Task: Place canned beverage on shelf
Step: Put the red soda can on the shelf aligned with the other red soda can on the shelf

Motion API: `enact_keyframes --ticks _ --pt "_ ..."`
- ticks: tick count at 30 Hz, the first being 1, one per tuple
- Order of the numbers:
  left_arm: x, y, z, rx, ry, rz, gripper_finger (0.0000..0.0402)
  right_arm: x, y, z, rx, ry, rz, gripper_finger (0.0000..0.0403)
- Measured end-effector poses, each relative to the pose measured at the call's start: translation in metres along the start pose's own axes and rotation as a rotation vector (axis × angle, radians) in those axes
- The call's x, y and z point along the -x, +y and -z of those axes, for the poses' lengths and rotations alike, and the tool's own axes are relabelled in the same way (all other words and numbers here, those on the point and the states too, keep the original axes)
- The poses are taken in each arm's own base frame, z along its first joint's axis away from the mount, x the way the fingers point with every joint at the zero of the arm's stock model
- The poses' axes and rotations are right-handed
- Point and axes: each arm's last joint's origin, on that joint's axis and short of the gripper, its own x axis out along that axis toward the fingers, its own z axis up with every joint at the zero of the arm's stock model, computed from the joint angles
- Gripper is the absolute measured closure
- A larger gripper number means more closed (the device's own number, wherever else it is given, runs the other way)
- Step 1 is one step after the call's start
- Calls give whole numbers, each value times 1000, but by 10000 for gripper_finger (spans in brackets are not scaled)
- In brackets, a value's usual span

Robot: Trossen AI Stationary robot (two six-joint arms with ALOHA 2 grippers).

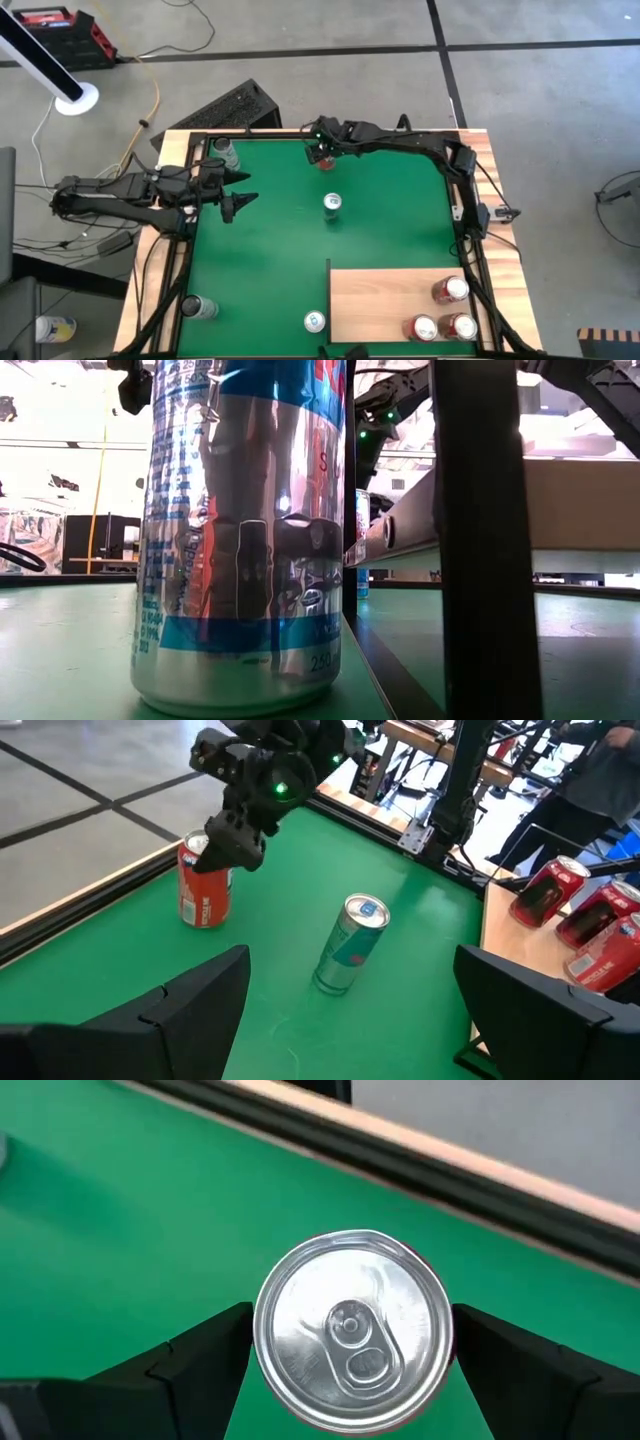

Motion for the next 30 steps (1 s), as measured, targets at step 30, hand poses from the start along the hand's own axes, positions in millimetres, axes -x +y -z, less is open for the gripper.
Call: enact_keyframes --ticks 30 --pt "0 0 1 -2 11 9 68 161 28 17 227 -155 -2 87"
